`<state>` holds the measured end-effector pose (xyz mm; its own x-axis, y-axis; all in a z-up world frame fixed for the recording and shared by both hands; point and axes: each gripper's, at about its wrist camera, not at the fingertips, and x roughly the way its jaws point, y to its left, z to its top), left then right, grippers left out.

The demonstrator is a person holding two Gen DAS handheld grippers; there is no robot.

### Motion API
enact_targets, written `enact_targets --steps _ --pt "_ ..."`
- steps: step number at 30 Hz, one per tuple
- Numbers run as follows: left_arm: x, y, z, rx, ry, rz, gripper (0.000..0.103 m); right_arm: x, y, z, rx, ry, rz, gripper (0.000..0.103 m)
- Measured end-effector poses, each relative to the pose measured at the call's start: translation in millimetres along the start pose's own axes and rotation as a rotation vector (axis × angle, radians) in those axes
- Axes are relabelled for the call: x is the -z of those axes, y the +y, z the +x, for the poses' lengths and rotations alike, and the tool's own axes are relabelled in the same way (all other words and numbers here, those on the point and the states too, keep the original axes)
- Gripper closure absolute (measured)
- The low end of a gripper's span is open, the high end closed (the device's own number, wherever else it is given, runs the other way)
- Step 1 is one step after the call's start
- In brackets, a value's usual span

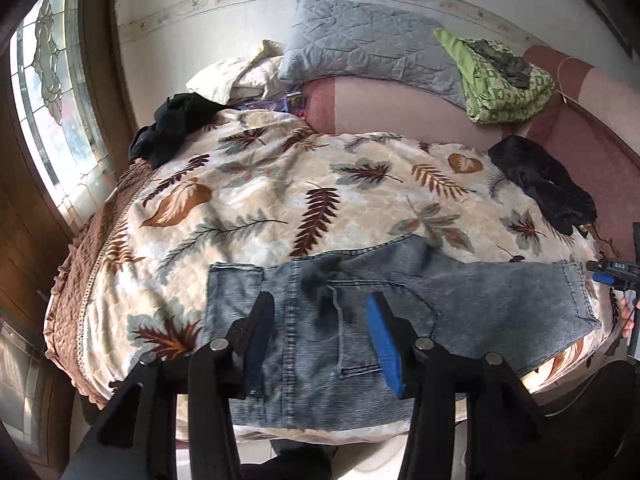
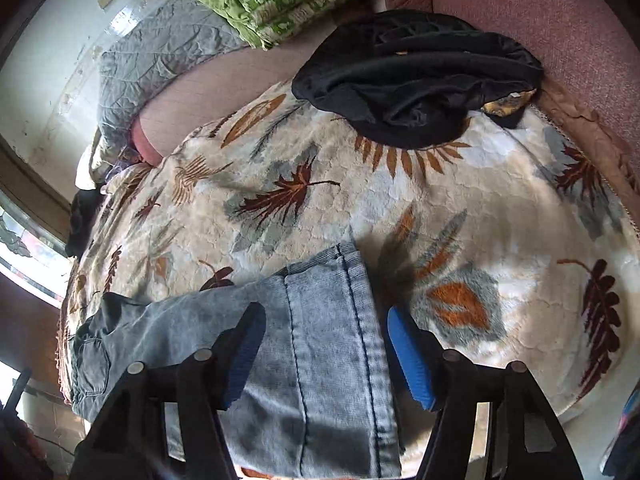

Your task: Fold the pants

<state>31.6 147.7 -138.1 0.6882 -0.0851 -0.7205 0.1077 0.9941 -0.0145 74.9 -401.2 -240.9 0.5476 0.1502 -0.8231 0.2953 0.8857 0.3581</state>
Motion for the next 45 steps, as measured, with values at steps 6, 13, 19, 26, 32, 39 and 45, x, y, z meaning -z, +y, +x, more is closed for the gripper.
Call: enact_targets --steps 6,13,19,26,32,39,45 --pt "27.3 -69.6 51.9 0.078 0.092 0.080 0.046 -6.8 -12.9 37.1 -0.046 0.041 0.067 0.042" --pt "46.3 -97.1 96.6 0.030 0.119 0.108 0.046 -7.1 -15.7 42.4 -0.032 0.015 0.057 0.090" --pt "65.8 -84.1 126.1 0.043 0.195 0.055 0.046 -7.3 -23.0 47.2 0.076 0.012 0.038 0.091" --pt "66.2 -70.9 111.8 0.072 0.152 0.050 0.046 -22.6 35.5 -2.7 0.107 -0.238 -0.035 0.056" --pt "66.1 -59.5 113.3 0.124 0.123 -0.020 0.045 -5.3 172.8 34.6 -0.285 -0.075 -0.344 0.038" --pt "72.5 -76.5 124.9 0.103 0.130 0.050 0.023 40.8 291.1 109.0 -0.360 0.121 -0.639 0.043" --pt "81.2 -96.4 131.7 0.013 0.122 0.169 0.015 52.4 311.9 161.7 -0.248 0.182 -0.680 0.075"
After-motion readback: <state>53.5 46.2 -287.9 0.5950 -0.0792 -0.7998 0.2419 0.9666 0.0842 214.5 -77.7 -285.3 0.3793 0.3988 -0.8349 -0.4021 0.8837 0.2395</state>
